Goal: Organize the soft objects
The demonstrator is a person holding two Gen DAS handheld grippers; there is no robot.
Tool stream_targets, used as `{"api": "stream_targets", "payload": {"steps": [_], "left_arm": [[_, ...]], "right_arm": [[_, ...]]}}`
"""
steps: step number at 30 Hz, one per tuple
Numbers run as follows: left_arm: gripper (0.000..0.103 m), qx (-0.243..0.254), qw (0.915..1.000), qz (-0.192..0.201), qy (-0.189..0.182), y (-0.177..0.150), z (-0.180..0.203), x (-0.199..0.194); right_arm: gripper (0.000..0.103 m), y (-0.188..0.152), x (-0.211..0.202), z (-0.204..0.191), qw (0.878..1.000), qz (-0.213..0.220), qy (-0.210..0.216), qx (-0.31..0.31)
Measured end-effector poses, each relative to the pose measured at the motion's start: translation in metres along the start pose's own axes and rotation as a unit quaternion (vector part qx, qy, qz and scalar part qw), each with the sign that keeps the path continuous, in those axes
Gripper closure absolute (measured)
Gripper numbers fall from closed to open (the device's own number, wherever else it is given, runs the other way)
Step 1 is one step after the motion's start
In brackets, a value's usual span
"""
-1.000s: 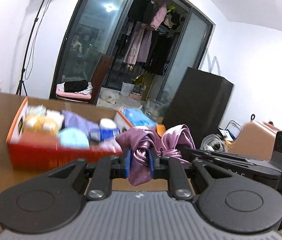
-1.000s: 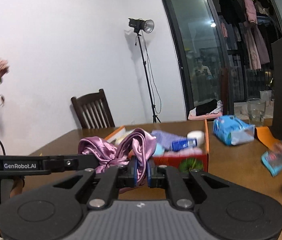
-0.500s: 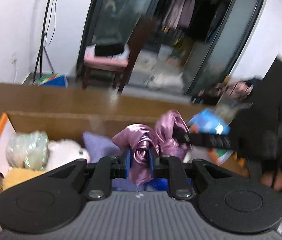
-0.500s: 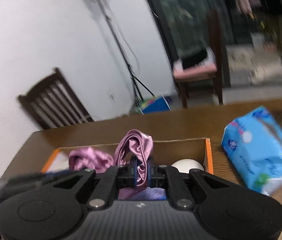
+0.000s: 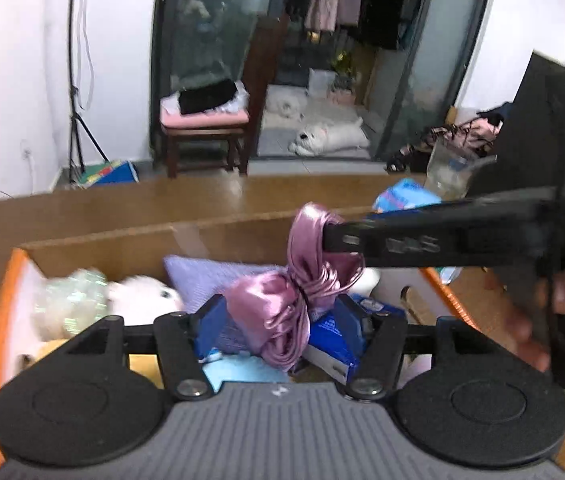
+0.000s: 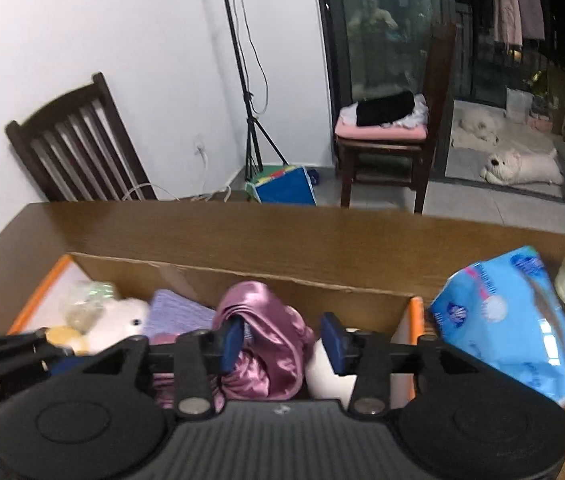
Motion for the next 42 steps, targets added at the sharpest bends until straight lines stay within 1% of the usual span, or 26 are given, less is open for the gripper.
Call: {"api": "stream_targets", "payload": {"steps": [2,3,4,6,8,9,11,15,17,19,22,24,26,27,28,32,35,37,39,42], "left_arm": [[0.040,0.008,0.9998,0.018,0.004,0.006,0.002,-0.029],[0.037,0.011,0.9995,0.028,0.006,0.009,0.005,-0.043],[0.036,0.014,0.9991,0.040,0.009,0.011,0.007,-0.060],[0.035,0.022,0.9980,0.057,0.015,0.016,0.011,-0.092],[0.031,0.026,0.9969,0.072,0.021,0.019,0.015,-0.119],[0.029,0.027,0.9961,0.080,0.024,0.018,0.016,-0.134],[0.029,0.027,0.9953,0.090,0.025,0.018,0.019,-0.154],[0.028,0.021,0.9941,0.104,0.023,0.009,0.025,-0.185],[0.027,0.017,0.9918,0.123,0.030,-0.002,0.025,-0.201],[0.020,0.013,0.9869,0.159,0.026,-0.023,0.026,-0.224],[0.020,0.018,0.9802,0.194,0.034,-0.066,0.026,-0.251],[0.020,0.027,0.9749,0.217,0.044,-0.097,0.026,-0.271],[0.017,0.035,0.9695,0.237,0.050,-0.127,0.029,-0.288],[0.013,0.037,0.9661,0.250,0.053,-0.146,0.030,-0.297],[0.010,0.035,0.9643,0.257,0.055,-0.161,0.029,-0.305],[0.009,0.027,0.9646,0.257,0.055,-0.221,0.026,-0.323],[0.009,0.023,0.9643,0.254,0.073,-0.261,0.018,-0.337],[0.008,0.014,0.9648,0.251,0.077,-0.281,0.014,-0.347],[0.008,0.009,0.9648,0.250,0.080,-0.303,0.010,-0.361],[0.005,-0.001,0.9615,0.259,0.091,-0.329,0.004,-0.383]], "right_arm": [[0.053,0.004,-0.028,0.002,1.000,0.013,-0.009,-0.008],[0.047,0.005,-0.046,0.002,1.000,0.022,-0.012,-0.009],[0.045,0.007,-0.060,0.004,0.999,0.030,-0.013,-0.009],[0.045,0.010,-0.096,0.007,0.999,0.043,-0.018,-0.007],[0.044,0.011,-0.130,0.013,0.998,0.055,-0.029,-0.008],[0.042,0.010,-0.143,0.014,0.998,0.060,-0.035,-0.008],[0.037,0.007,-0.173,0.013,0.996,0.072,-0.043,-0.007],[0.036,-0.007,-0.211,0.003,0.995,0.084,-0.045,-0.016],[0.035,-0.018,-0.227,-0.005,0.994,0.097,-0.051,-0.020],[0.034,-0.036,-0.247,-0.018,0.990,0.126,-0.063,-0.029],[0.030,-0.076,-0.274,-0.045,0.982,0.174,-0.063,-0.043],[0.030,-0.103,-0.291,-0.061,0.978,0.196,-0.064,-0.045],[0.029,-0.131,-0.306,-0.078,0.973,0.216,-0.066,-0.045],[0.027,-0.145,-0.314,-0.087,0.971,0.227,-0.064,-0.045],[0.022,-0.159,-0.322,-0.095,0.969,0.236,-0.063,-0.044],[0.021,-0.211,-0.342,-0.126,0.963,0.258,-0.059,-0.043],[0.016,-0.247,-0.356,-0.146,0.958,0.275,-0.065,-0.040],[0.014,-0.270,-0.362,-0.157,0.958,0.273,-0.074,-0.038],[0.013,-0.294,-0.365,-0.168,0.962,0.260,-0.075,-0.029],[0.013,-0.325,-0.369,-0.187,0.966,0.244,-0.082,-0.029]]}}
Point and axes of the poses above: each gripper's, at about its wrist camera, not at the fingertips, and x roughly the way its jaws point, z to its right, y to its top, the point moved 8 cm from there along x, roughly the way its jaws point, and after that the axes turned 9 degrees about -x, right-handed, at the moved point
